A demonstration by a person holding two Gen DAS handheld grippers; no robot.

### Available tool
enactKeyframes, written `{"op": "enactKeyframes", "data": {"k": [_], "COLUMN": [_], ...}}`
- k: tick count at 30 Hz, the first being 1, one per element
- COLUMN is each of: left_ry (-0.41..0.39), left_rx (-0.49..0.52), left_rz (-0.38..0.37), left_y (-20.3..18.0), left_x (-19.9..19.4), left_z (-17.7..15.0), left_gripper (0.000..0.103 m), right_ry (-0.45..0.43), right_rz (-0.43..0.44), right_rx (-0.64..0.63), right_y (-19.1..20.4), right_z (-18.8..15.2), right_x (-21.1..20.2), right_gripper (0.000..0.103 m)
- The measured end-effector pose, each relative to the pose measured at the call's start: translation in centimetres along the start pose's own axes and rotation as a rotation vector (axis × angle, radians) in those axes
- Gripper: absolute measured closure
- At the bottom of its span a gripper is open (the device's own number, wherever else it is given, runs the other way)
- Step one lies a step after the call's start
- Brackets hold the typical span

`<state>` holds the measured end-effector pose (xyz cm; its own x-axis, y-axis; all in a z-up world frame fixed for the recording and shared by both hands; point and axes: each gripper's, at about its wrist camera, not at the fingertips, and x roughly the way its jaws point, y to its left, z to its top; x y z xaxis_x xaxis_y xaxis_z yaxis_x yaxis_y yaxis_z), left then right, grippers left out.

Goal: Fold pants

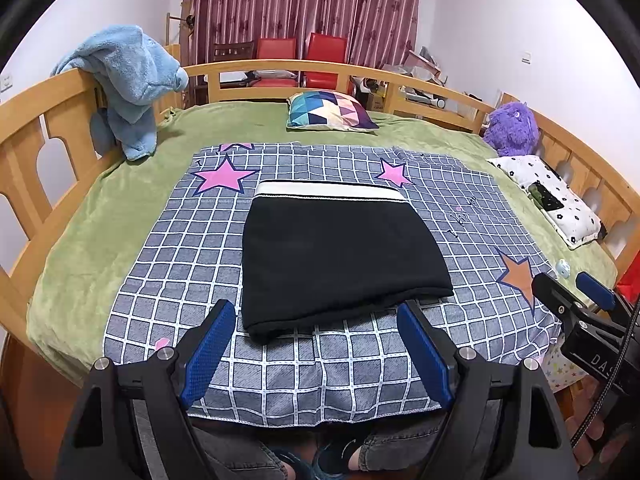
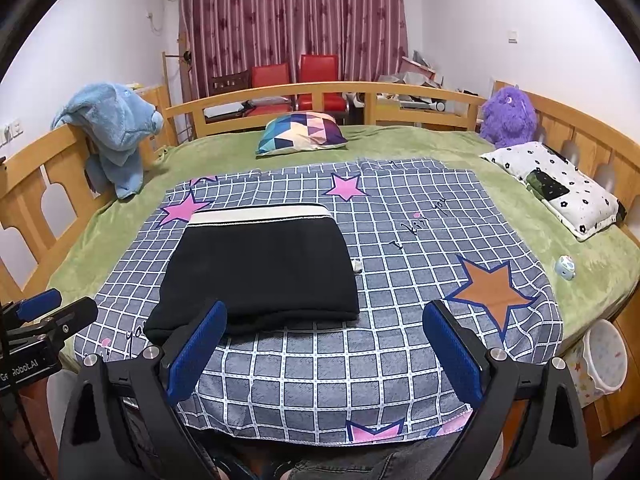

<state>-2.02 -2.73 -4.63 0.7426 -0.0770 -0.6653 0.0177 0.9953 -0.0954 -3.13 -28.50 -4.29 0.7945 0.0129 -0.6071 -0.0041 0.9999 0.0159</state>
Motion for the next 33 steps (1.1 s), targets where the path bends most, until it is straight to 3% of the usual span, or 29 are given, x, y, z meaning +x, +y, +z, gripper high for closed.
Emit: {"op": "enactKeyframes", "data": {"k": [33], "left_ry": [-0.002], "left_rx": [0.0], "left_rz": [-0.002], "left_y": [0.04], "left_x": [0.01], "left_z": [0.1], "left_gripper": [0.021], "right_ry": [-0.009], "right_rz": [0.0], "right_rx": [0.008], "right_y": [0.72], "right_z": [0.02], "right_x": [-0.52], "right_gripper": [0.006]}}
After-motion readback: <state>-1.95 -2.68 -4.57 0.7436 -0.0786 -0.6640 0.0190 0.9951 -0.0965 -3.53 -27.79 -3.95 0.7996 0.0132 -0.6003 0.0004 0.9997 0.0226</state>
